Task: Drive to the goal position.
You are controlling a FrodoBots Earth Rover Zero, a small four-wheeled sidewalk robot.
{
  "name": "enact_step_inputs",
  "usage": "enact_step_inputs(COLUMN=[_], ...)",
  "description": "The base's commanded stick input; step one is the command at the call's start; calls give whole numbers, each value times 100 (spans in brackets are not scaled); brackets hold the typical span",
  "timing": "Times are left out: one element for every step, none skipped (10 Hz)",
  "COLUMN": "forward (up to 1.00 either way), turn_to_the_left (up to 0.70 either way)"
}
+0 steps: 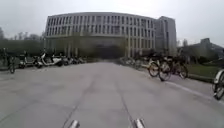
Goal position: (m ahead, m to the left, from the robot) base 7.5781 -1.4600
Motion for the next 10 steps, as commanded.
enact_step_inputs(forward=[100,100,100,100,100,100,100,100,100,100], turn_to_the_left=[1,1,1,1,1,1,1,1,1,1])
